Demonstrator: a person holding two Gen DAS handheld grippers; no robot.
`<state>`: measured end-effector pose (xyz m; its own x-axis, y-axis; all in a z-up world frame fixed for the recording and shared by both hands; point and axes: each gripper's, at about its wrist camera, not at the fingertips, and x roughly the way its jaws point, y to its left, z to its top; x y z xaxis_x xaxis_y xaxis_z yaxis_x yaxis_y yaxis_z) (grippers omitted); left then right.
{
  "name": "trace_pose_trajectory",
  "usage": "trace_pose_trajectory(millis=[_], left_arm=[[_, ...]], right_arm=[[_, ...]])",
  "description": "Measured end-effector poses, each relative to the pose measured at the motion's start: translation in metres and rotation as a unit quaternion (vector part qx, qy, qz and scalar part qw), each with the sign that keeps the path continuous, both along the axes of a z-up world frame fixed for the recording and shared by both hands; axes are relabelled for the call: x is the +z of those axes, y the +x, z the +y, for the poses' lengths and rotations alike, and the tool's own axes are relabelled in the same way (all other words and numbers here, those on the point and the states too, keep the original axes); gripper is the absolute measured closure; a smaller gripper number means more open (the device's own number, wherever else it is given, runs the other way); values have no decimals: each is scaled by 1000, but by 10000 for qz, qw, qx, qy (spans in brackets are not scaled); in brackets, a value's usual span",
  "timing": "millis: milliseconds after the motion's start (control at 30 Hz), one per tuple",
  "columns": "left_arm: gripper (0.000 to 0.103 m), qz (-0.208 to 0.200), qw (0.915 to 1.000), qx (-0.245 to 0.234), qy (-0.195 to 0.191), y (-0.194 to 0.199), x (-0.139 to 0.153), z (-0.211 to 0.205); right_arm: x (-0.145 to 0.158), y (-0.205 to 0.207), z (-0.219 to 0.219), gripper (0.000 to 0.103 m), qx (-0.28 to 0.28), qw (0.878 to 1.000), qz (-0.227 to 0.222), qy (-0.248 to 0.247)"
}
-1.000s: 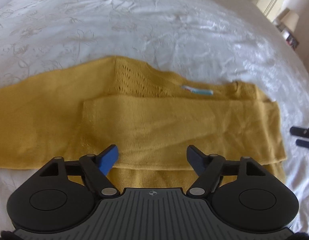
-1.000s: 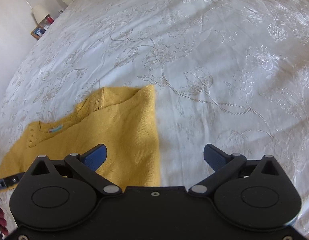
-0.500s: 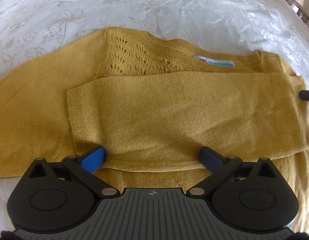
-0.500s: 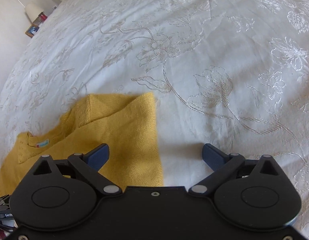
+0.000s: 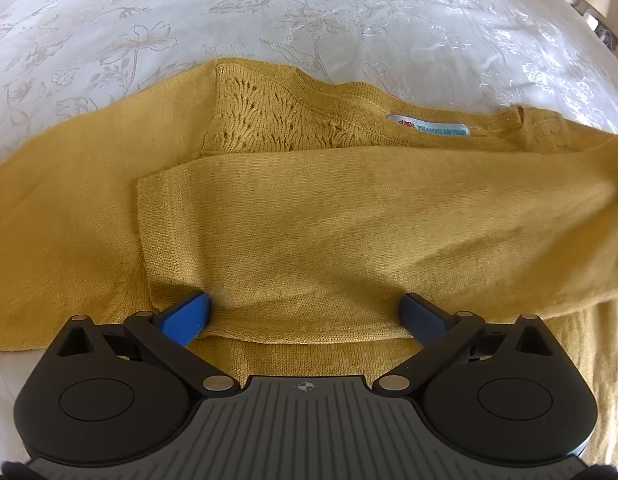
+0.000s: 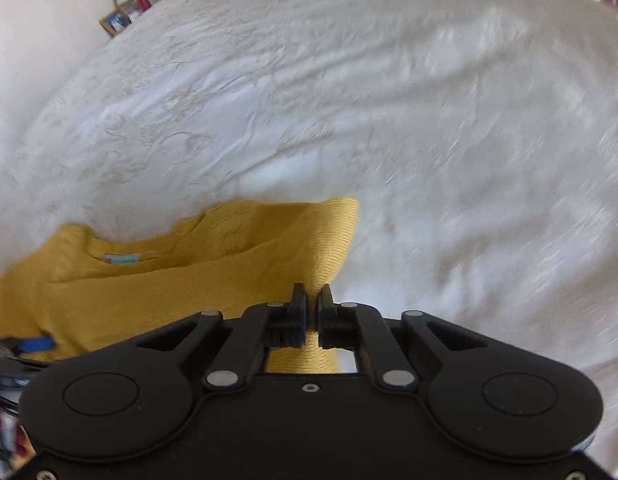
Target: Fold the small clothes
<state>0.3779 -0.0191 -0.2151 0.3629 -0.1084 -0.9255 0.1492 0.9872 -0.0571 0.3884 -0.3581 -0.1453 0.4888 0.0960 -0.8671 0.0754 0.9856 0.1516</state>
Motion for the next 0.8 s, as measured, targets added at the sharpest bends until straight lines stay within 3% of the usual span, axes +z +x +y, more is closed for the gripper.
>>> trace_pose_trajectory(millis=[67,167,200,233,300,433,600,667,800], left_arm=[[0,-12,10000,-25,35,2,0,-1],[0,1,10000,-21,15,3,0,-1],[0,12,10000,-14,-4,3,1,0],[0,20,10000,-7,-26,3,1,1],[0,17,10000,-22,-54,4,1,3],[0,21,9999,-113,-88,3,2,6],[0,75,9999,-120,-87,4,7,12],[0,89,9998,-157,-56,3,8,15],[0,40,9997,-232,-21,-1,17,20]], right_arm=[[-18,10,-1,94,7,9996,287,-58],[-29,12,-7,88,-20,9994,225,276],[-27,10,-14,77,-212,9985,149,487],[-24,4,-23,56,-444,9953,34,857],[-18,-9,-38,41,-808,9884,-145,1277],[-18,-29,-43,41,-744,9910,118,1109],[-42,-53,-20,41,-91,9966,781,240],[-41,-61,-13,41,107,9974,706,26],[-30,-65,-14,41,-142,9981,607,-9]])
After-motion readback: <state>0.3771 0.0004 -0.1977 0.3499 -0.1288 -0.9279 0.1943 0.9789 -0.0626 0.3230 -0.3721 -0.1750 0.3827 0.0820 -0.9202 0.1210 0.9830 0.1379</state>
